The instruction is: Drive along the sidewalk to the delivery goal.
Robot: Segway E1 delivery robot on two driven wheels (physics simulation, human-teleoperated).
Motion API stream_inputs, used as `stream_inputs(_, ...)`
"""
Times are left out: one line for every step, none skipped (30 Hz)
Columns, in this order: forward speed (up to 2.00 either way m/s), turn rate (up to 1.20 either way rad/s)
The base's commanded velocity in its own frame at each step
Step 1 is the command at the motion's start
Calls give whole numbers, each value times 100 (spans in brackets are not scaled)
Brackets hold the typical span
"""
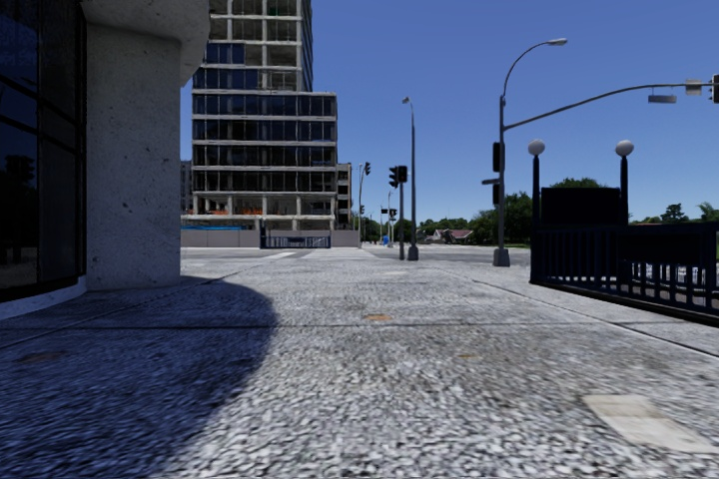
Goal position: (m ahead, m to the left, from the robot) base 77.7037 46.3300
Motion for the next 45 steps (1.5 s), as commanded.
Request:
stream_inputs(200,0)
stream_inputs(200,0)
stream_inputs(200,0)
stream_inputs(200,0)
stream_inputs(200,0)
stream_inputs(200,0)
stream_inputs(200,0)
stream_inputs(200,0)
stream_inputs(200,0)
stream_inputs(200,0)
stream_inputs(200,0)
stream_inputs(200,0)
stream_inputs(200,0)
stream_inputs(200,0)
stream_inputs(200,0)
stream_inputs(200,0)
stream_inputs(200,0)
stream_inputs(200,0)
stream_inputs(200,0)
stream_inputs(200,0)
stream_inputs(200,0)
stream_inputs(200,0)
stream_inputs(200,0)
stream_inputs(200,0)
stream_inputs(200,0)
stream_inputs(200,0)
stream_inputs(200,0)
stream_inputs(200,0)
stream_inputs(200,0)
stream_inputs(200,0)
stream_inputs(200,0)
stream_inputs(200,0)
stream_inputs(200,0)
stream_inputs(200,0)
stream_inputs(200,0)
stream_inputs(200,0)
stream_inputs(200,0)
stream_inputs(200,0)
stream_inputs(200,0)
stream_inputs(200,0)
stream_inputs(200,0)
stream_inputs(200,0)
stream_inputs(200,0)
stream_inputs(200,0)
stream_inputs(200,0)
